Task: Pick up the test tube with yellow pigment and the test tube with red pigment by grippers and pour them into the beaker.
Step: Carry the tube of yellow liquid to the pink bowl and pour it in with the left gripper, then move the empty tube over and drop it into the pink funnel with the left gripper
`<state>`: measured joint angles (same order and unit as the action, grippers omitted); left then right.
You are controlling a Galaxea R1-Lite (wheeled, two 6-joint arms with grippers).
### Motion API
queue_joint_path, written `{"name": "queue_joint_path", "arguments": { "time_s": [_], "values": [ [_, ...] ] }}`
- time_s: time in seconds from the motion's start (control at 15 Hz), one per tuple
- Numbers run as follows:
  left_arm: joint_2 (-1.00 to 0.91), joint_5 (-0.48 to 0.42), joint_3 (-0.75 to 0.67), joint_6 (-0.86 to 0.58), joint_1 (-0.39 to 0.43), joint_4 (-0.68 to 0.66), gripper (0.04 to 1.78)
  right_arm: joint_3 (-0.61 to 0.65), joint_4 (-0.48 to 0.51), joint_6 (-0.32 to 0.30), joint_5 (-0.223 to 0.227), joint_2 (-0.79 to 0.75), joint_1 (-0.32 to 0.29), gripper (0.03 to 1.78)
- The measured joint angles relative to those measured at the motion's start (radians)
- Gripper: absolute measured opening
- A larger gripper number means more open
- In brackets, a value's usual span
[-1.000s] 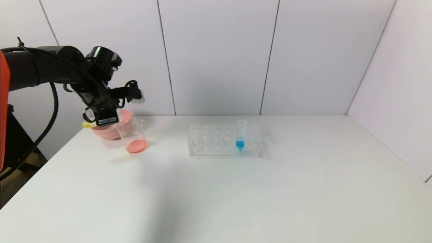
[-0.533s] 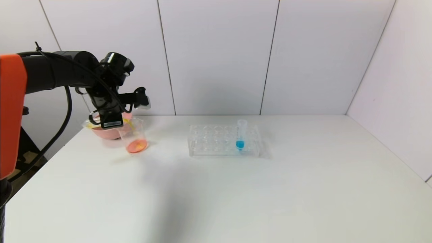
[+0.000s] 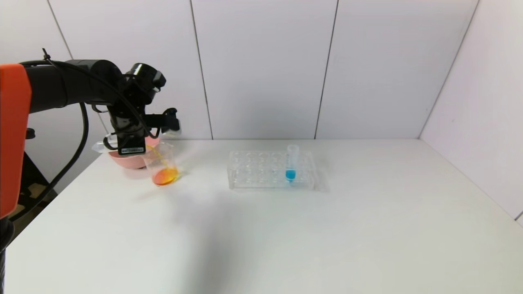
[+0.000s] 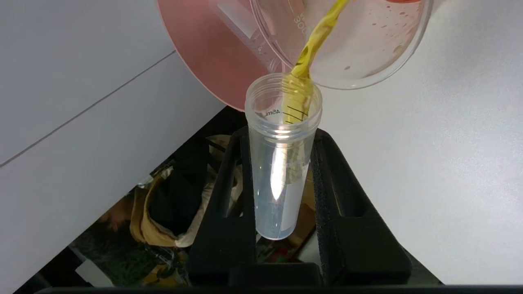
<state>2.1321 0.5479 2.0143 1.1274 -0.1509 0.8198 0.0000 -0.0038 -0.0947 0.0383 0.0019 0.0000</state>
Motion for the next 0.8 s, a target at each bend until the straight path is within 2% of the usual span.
{"name": "queue_joint_path", "arguments": {
  "time_s": [0.4, 0.8],
  "values": [
    [-0.01, 0.136, -0.001, 0.02, -0.029, 0.06, 0.42, 0.0, 0.0, 0.0, 0.0, 0.0, 0.0, 1.71],
    [-0.015, 0.136, -0.005, 0.004, -0.042, 0.053, 0.42, 0.0, 0.0, 0.0, 0.0, 0.0, 0.0, 1.71]
  ]
}}
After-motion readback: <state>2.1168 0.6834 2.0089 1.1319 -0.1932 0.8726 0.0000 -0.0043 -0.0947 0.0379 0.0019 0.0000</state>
